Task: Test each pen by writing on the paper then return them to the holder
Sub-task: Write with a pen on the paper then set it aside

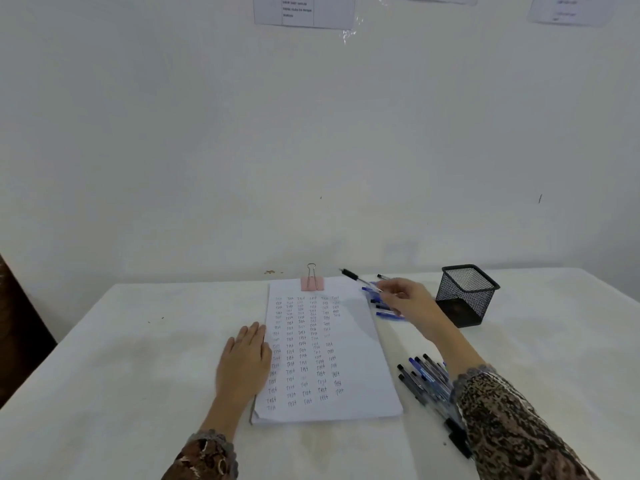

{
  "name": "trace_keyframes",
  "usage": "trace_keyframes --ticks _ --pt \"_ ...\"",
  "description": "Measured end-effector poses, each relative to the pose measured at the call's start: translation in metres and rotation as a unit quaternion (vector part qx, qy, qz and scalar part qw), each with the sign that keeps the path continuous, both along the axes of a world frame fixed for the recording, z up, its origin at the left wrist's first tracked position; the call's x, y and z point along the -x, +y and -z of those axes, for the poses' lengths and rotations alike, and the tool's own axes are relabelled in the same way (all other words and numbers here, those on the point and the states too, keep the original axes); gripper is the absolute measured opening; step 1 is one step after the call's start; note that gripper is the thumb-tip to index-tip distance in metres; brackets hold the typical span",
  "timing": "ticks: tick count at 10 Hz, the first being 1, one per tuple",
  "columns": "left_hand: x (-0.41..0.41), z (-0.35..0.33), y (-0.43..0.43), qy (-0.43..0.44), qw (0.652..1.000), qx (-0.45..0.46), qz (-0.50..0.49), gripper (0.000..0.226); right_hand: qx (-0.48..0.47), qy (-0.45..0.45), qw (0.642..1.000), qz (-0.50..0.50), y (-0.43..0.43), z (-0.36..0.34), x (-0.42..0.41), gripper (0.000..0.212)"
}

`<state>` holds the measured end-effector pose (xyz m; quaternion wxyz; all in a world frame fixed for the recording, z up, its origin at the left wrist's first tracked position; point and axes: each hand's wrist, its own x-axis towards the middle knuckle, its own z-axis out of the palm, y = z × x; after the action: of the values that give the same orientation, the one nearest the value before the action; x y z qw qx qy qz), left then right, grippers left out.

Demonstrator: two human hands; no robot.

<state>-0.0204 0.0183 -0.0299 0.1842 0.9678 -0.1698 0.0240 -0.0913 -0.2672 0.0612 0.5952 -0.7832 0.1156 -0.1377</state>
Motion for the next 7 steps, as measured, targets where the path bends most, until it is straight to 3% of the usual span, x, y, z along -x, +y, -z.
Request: trace_keyframes --ticks 1,2,3,4,5,7 --pt "0.0 0.0 0.0 -0.003 1.0 -0.001 0.001 0.049 -0.273 -0.116 0.954 0.042 0.014 -0.006 -0.008 0.02" --pt "0.0 0.0 0.001 -0.005 1.0 0.0 0.001 0.049 -0.469 -0.178 0.865 0.034 0.022 -0.004 -0.019 0.017" --pt "-0.001 0.002 0.0 -0.012 1.0 -0.003 0.0 0.049 -0.556 -0.188 0.809 0.038 0.03 0.003 -0.032 0.02" --pt "-0.002 0.003 0.0 -0.012 1.0 -0.007 -0.006 0.055 -0.592 -0.201 0.778 0.063 0.035 0.014 -0.042 0.042" --pt "-0.003 0.005 0.0 -0.016 1.0 0.006 -0.011 0.085 -0.622 -0.204 0.753 0.077 0.035 0.029 -0.051 0.036" --pt "-0.004 0.007 0.0 -0.019 1.0 0.004 -0.016 0.097 -0.642 -0.207 0.734 0.073 0.036 0.043 -0.059 0.038"
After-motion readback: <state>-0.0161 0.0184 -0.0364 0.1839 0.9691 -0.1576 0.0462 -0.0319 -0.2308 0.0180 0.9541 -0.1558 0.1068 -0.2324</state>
